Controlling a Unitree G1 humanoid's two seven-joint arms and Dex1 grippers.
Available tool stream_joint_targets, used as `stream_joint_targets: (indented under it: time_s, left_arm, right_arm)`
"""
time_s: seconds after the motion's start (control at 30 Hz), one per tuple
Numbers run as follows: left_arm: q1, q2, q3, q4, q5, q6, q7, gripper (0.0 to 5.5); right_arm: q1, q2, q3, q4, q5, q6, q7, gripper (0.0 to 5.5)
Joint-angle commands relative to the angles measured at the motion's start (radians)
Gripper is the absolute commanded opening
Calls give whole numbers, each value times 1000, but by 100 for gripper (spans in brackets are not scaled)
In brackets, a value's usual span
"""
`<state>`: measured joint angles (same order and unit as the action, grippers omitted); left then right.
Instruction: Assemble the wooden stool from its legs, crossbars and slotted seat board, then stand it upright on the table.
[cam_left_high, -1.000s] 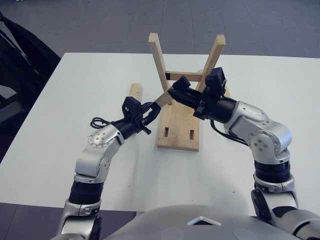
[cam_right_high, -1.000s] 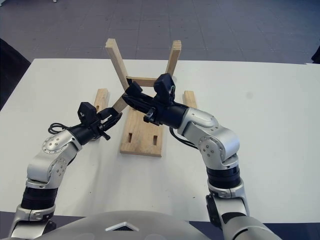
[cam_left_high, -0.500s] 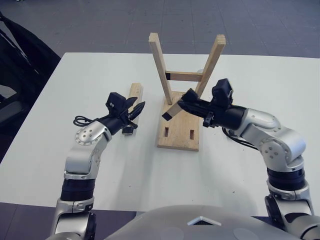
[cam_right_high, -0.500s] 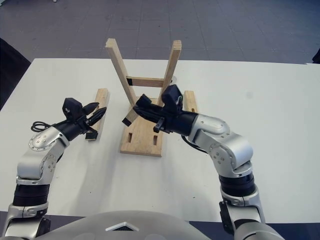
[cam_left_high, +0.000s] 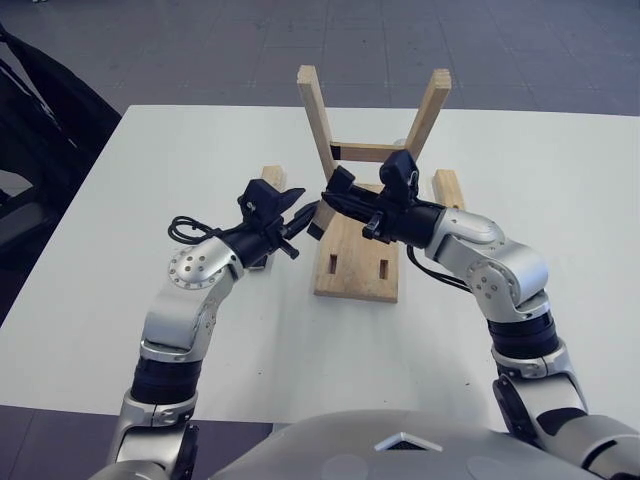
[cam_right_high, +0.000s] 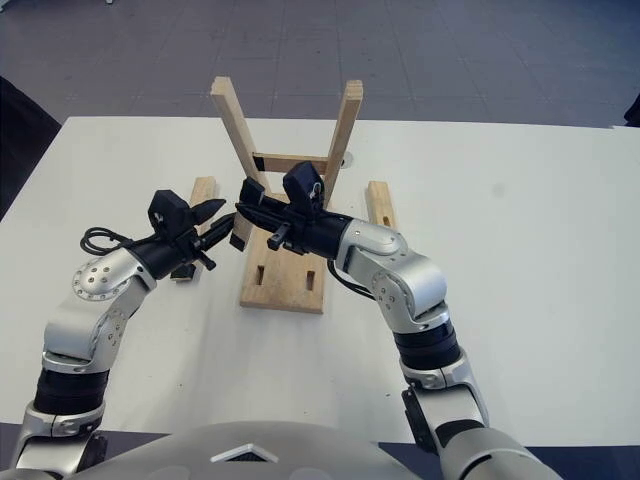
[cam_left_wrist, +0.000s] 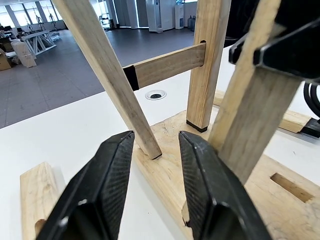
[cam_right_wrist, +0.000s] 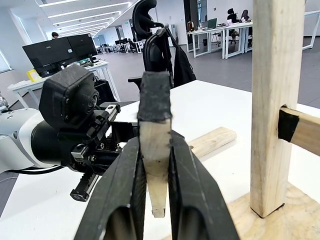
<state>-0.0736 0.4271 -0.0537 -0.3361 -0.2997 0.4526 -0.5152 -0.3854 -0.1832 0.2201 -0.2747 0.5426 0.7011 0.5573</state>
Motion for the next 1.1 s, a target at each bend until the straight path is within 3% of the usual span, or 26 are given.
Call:
stream_joint_targets:
  time_s: [0.03,0.47,0.6,0.7,0.77,0.87,1.1]
  left_arm:
    - [17,-9,-2,20,-1,-4,-6,167]
    - [-4,-31,7,51,-2,-12,-6,167]
    - [0,-22,29,68,3,-23,-2,167]
    - [22,-3,63,104,27,-52,12,167]
    - [33,-3,67,113,35,-64,14,167]
    - [50,-9,63,114,38,-71,17,167]
    - [49,-27,59,105,28,-58,20,167]
  right_arm:
    - [-29,20,-23,-56,37,5,2,41]
    - [-64,63,-66,5,15,-24,-29,41]
    - [-3,-73,-164,-78,28,28,-15,41]
    - [85,-286,-314,-130,2,96,-10,41]
    - [107,-357,-360,-101,-37,116,-40,41]
    - [115,-329,-423,-16,-95,129,-174,41]
    - [66,-99,-460,123,-170,-2,-432,41]
